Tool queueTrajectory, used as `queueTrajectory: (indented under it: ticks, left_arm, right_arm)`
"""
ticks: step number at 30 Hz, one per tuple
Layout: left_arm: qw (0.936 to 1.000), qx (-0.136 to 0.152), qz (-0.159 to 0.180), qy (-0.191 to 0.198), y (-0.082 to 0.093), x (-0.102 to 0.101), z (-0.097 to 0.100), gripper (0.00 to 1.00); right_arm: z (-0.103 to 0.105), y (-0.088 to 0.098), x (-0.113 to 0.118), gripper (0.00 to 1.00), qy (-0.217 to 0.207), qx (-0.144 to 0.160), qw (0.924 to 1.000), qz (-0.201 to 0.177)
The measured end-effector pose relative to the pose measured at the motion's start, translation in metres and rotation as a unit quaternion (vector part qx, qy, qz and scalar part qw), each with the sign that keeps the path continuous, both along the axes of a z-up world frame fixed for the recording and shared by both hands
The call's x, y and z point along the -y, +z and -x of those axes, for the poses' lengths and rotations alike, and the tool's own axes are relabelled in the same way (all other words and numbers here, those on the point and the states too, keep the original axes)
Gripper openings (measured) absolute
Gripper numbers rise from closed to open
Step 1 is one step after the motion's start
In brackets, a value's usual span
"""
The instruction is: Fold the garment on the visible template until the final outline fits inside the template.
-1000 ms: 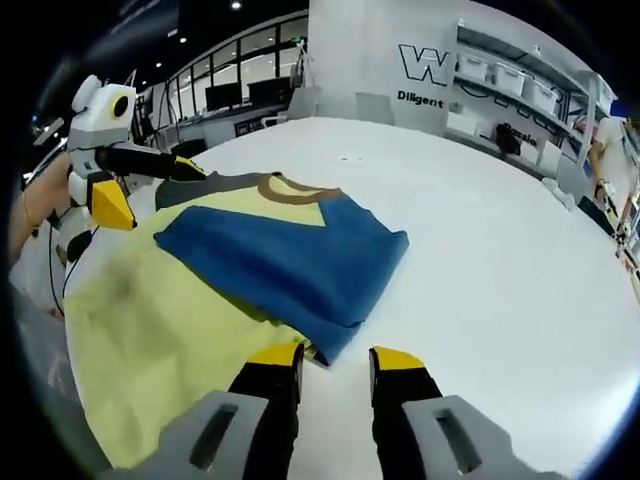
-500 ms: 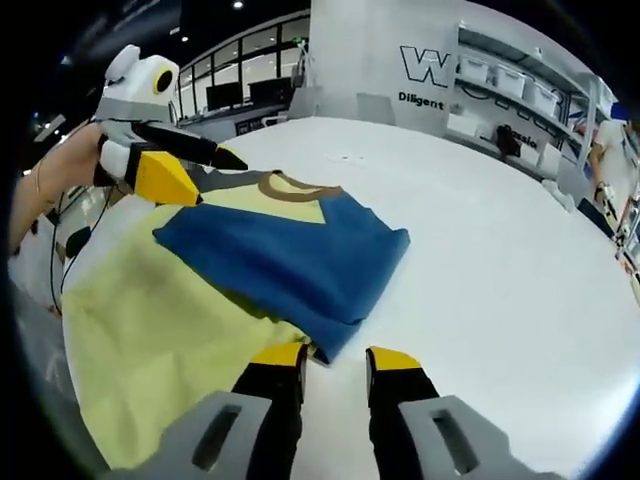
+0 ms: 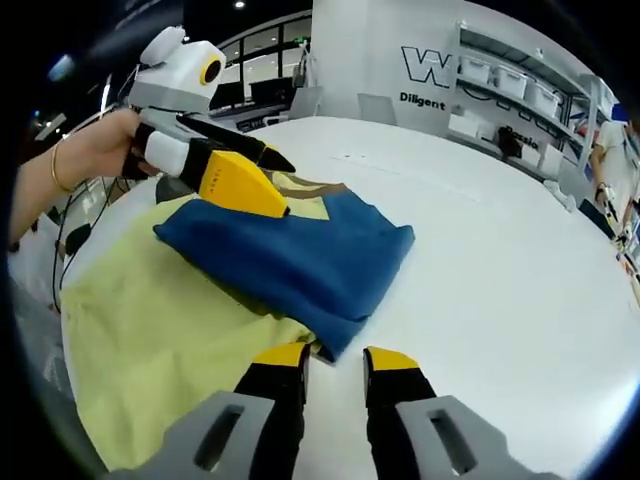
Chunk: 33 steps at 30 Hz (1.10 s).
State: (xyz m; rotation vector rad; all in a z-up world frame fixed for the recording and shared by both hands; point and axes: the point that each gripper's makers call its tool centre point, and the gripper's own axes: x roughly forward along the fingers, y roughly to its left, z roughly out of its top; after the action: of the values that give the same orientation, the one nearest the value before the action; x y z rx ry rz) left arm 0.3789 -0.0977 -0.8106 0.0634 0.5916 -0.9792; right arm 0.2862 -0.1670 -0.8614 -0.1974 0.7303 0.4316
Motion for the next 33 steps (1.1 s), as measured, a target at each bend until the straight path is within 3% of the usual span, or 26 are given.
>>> queueTrajectory:
  ticks: [7,12,16,19,27,33]
  left_arm:
    - [0.9997,0.015,-0.021,-0.007,-0.012,0.02,-0.012,0.83]
    - [0.9999,0.014,0.005,-0.004,-0.013,0.035,-0.016,0.78]
    - [0.9997,0.019,-0.007,-0.009,-0.02,0.04,-0.018,0.75]
    - [0.9999,0.011,-0.006,-0.011,-0.025,0.044,-0.018,0.69]
    - [0.9994,0.025,-0.013,-0.019,-0.031,0.057,-0.02,0.49]
    - [0.9995,0.02,-0.006,-0.022,-0.038,0.066,-0.021,0.45]
  right_arm:
    - [-0.001,-0.001,0.0,0.13,-0.001,0.004,1.0,0.006]
    - [-0.001,-0.001,-0.003,0.11,0.002,0.004,1.0,0.008]
    - [-0.001,-0.002,-0.002,0.12,0.0,0.005,1.0,0.007]
    - [-0.001,-0.003,-0.002,0.11,-0.001,0.004,1.0,0.008]
    - [-0.002,-0.003,-0.002,0.08,0.002,0.011,0.9998,0.014]
    - [-0.002,-0.003,-0.003,0.06,0.004,0.012,0.9998,0.017]
